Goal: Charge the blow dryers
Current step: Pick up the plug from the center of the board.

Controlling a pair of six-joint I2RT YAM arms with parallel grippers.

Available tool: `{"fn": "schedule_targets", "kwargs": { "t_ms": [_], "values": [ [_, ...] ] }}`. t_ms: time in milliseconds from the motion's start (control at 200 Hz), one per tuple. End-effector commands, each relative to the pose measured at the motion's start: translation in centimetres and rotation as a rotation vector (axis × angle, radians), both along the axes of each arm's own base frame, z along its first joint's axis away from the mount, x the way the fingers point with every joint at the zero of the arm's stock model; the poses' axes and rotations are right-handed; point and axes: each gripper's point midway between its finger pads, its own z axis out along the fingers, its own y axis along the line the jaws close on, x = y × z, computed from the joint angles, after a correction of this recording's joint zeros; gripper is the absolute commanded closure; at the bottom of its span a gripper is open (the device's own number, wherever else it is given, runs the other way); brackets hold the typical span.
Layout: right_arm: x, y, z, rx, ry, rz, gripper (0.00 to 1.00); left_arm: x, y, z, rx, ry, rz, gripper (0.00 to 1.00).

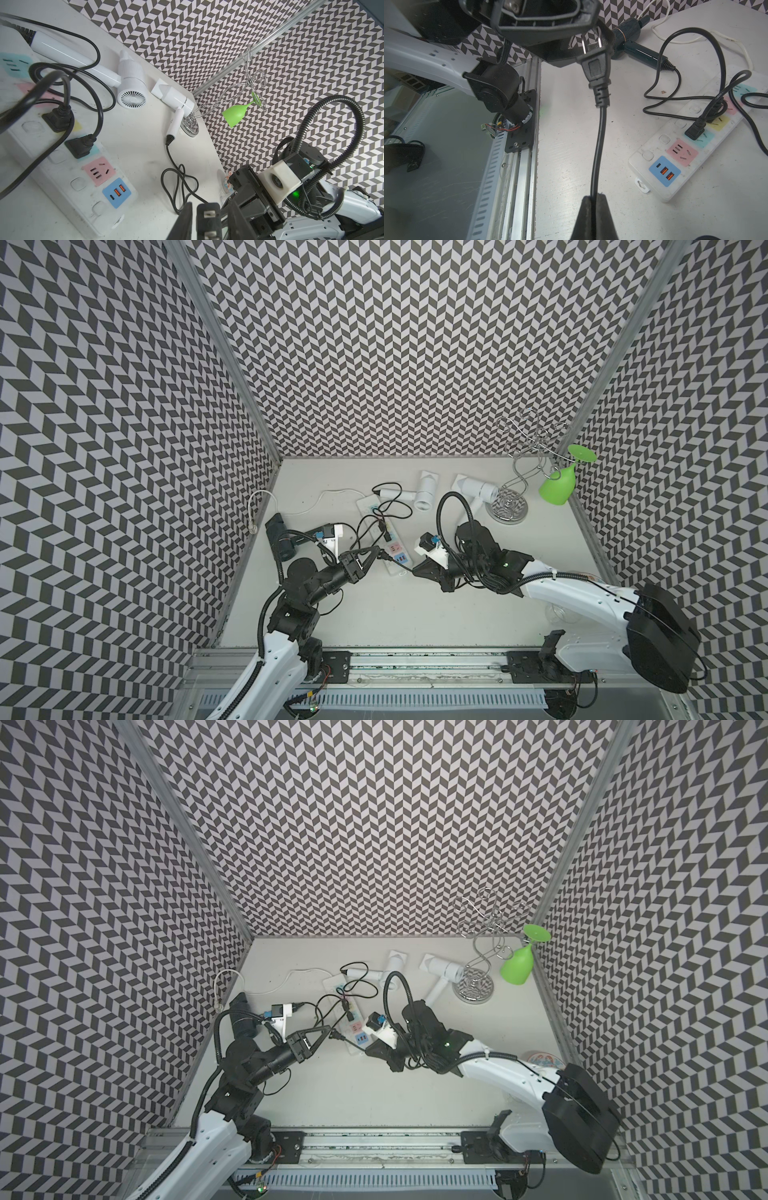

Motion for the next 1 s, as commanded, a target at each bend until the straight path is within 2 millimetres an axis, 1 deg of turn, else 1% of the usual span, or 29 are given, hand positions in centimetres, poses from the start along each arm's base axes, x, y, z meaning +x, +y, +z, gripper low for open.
{"fn": "schedule_targets", "kwargs": {
  "t_ms": [0, 80, 205, 290, 360, 436, 511, 706, 811, 961, 996],
  "values": [
    [0.5, 0.9, 1.3, 0.032, -0.019, -0.002, 1.00, 0.0, -0.1, 0.3, 0.006, -0.020, -0.001, 0.61],
    [0.5, 1.0, 1.4, 0.035, -0.012, -0.003, 1.00, 0.0, -0.1, 0.2, 0.008, -0.020, -0.002, 0.61],
    [0.2, 1.2, 1.9, 0.054, -0.009, 0.014, 1.00, 0.0, 0.0, -0.2, 0.013, -0.013, 0.005, 0.73],
    [0.0, 1.3, 2.0, 0.056, -0.008, 0.022, 1.00, 0.1, 0.1, -0.4, 0.015, -0.009, 0.008, 0.74],
    [-0.1, 1.2, 2.0, 0.057, -0.011, 0.025, 1.00, 0.1, 0.1, -0.5, 0.013, -0.006, 0.010, 0.81],
    [-0.3, 1.2, 2.0, 0.061, -0.013, 0.032, 1.00, 0.2, 0.1, -0.5, 0.014, -0.008, 0.012, 0.84],
    [-0.5, 1.1, 2.1, 0.066, -0.013, 0.034, 1.00, 0.2, 0.1, -0.5, 0.011, -0.008, 0.016, 0.90],
    [-0.5, 1.2, 2.4, 0.085, -0.020, 0.039, 1.00, 0.3, 0.2, -0.4, 0.008, -0.011, 0.019, 0.91],
    [-0.1, 1.1, 2.3, 0.083, -0.022, 0.011, 0.94, 0.6, 0.4, -0.4, 0.002, -0.006, 0.044, 0.91],
    [0.8, 1.1, 2.1, 0.083, -0.020, -0.042, 0.80, 1.1, 0.9, 0.0, -0.017, -0.006, 0.081, 0.91],
    [1.1, 1.1, 2.1, 0.085, -0.021, -0.058, 0.74, 1.2, 0.9, 0.2, -0.021, -0.010, 0.085, 0.91]
  ]
}}
